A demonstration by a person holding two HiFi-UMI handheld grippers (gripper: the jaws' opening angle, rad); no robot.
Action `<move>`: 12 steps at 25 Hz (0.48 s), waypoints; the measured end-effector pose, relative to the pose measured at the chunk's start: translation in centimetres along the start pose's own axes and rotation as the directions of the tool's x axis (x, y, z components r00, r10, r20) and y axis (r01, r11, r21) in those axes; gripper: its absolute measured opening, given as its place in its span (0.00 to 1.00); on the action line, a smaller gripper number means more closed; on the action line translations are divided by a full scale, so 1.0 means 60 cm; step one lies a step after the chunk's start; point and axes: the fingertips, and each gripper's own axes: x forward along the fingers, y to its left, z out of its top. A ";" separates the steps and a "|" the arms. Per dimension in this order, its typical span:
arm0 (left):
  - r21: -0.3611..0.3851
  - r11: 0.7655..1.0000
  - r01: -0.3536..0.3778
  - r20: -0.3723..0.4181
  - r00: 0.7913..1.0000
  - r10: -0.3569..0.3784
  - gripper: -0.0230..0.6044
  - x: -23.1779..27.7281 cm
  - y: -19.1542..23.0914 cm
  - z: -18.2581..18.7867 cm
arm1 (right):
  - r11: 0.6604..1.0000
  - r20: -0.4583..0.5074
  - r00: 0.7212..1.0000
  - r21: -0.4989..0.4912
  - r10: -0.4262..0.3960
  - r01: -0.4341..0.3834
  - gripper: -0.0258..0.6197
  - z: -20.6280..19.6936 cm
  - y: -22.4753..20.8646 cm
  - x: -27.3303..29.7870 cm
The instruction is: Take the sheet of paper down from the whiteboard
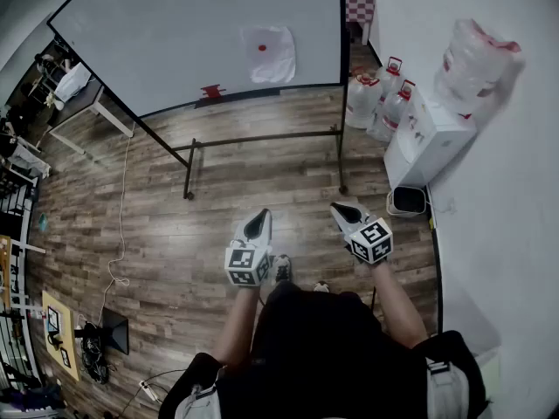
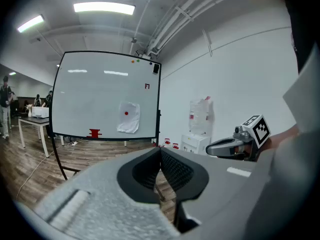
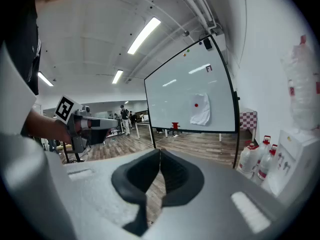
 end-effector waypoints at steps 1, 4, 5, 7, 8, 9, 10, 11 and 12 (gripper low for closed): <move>0.000 1.000 -0.006 0.001 1.000 0.006 0.05 -0.002 -0.001 -0.002 | 1.000 -0.004 1.000 -0.004 0.004 -0.004 0.05 -0.002 0.001 -0.001; 0.005 1.000 -0.016 0.008 1.000 0.016 0.05 -0.007 -0.002 -0.008 | 1.000 -0.012 1.000 -0.011 0.012 -0.012 0.05 -0.007 0.002 -0.005; 0.007 1.000 -0.018 0.009 1.000 0.018 0.05 -0.009 -0.002 -0.009 | 1.000 -0.014 1.000 -0.011 0.013 -0.013 0.05 -0.009 0.002 -0.006; 0.005 1.000 -0.020 0.010 1.000 0.020 0.05 -0.012 -0.002 -0.010 | 1.000 -0.016 1.000 -0.013 0.015 -0.015 0.05 -0.009 0.004 -0.007; 0.003 1.000 -0.022 0.010 1.000 0.022 0.05 -0.013 -0.001 -0.010 | 1.000 -0.017 1.000 -0.015 0.016 -0.016 0.05 -0.009 0.005 -0.007; 0.002 1.000 -0.024 0.010 1.000 0.024 0.05 -0.014 -0.001 -0.010 | 1.000 -0.018 1.000 -0.016 0.018 -0.018 0.05 -0.009 0.006 -0.006; 0.002 1.000 -0.027 0.011 1.000 0.027 0.05 -0.015 0.000 -0.011 | 1.000 -0.018 1.000 -0.018 0.020 -0.020 0.05 -0.008 0.007 -0.006; 0.003 1.000 -0.029 0.012 1.000 0.029 0.05 -0.016 0.000 -0.011 | 1.000 -0.017 1.000 -0.019 0.022 -0.023 0.05 -0.008 0.008 -0.007; 0.001 1.000 -0.030 0.013 0.999 0.030 0.05 -0.017 -0.001 -0.011 | 1.000 -0.016 1.000 -0.020 0.024 -0.024 0.05 -0.008 0.010 -0.008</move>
